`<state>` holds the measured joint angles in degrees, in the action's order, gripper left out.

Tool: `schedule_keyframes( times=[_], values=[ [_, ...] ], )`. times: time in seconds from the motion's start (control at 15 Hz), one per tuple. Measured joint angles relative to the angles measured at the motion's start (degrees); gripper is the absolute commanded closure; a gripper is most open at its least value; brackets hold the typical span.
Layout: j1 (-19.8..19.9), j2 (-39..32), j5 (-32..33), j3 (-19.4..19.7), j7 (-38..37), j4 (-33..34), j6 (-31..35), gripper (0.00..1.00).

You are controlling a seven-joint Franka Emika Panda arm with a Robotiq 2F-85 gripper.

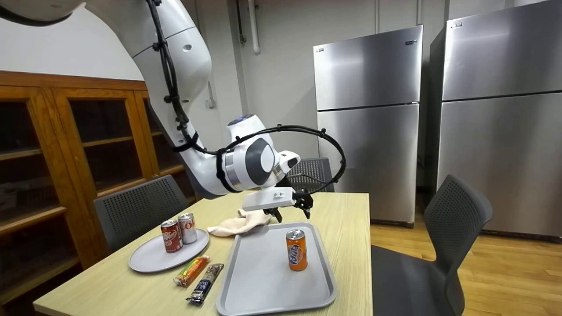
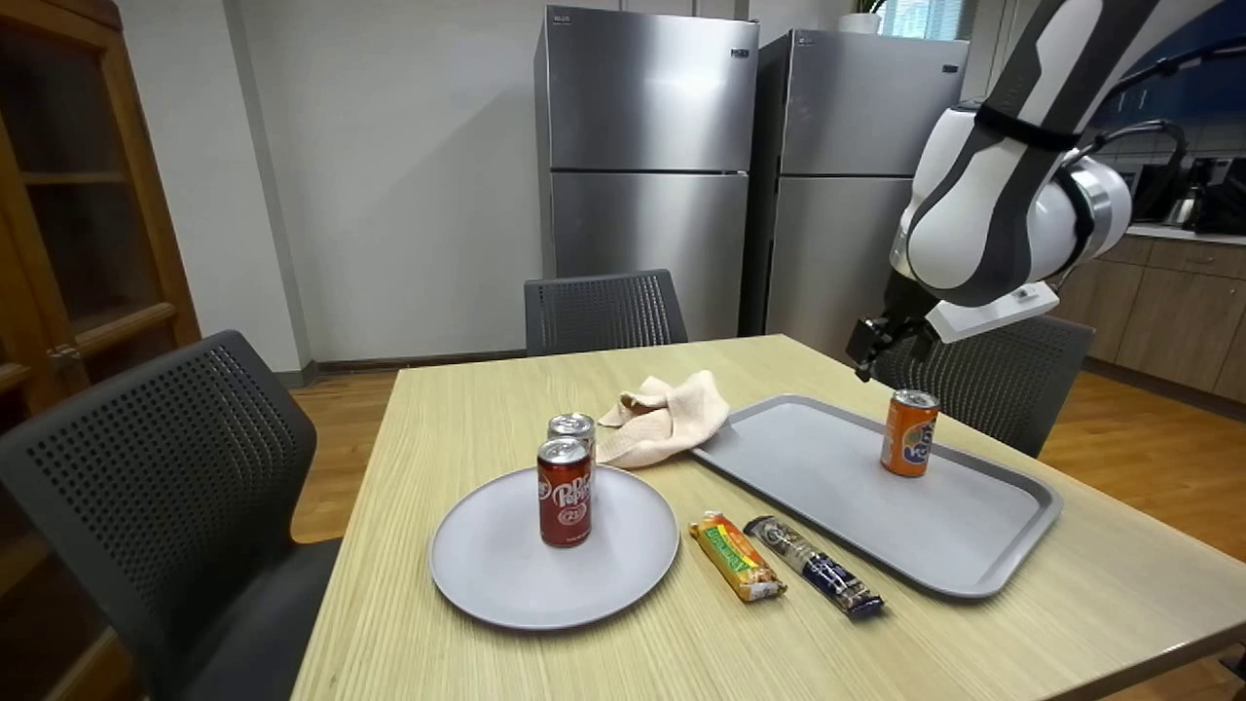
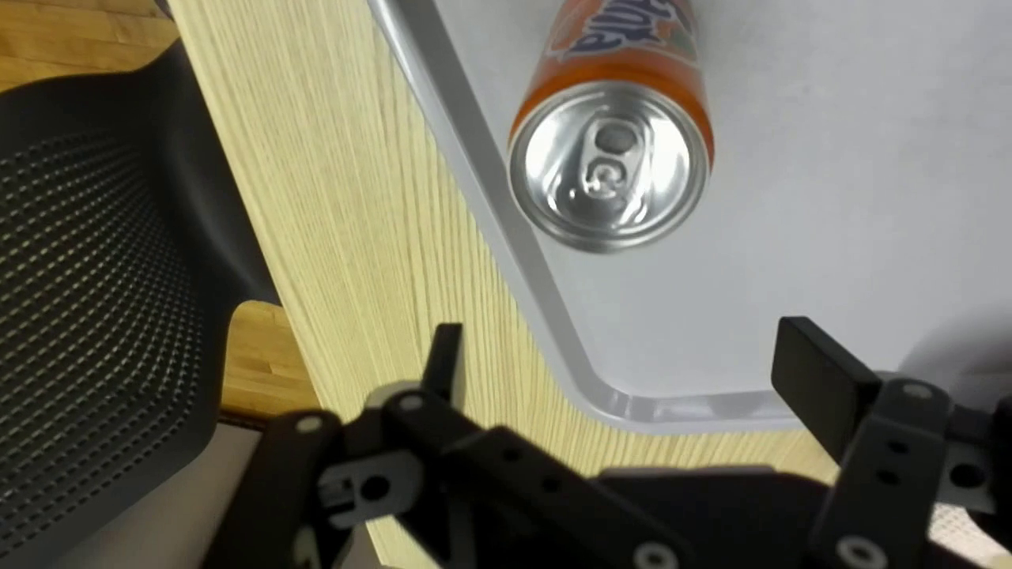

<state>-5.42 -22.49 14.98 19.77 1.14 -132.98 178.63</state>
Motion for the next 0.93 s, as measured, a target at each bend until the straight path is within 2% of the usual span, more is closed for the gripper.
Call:
schedule_keyframes(
  times=[0.4,0.93],
  values=[
    [-6.86,0.70,0.00,2.63,-1.78,0.18,1.55,0.00],
    [-14.24,1.36,-0.47,1.86,-5.57,0.45,1.45,0.00]
  ],
)
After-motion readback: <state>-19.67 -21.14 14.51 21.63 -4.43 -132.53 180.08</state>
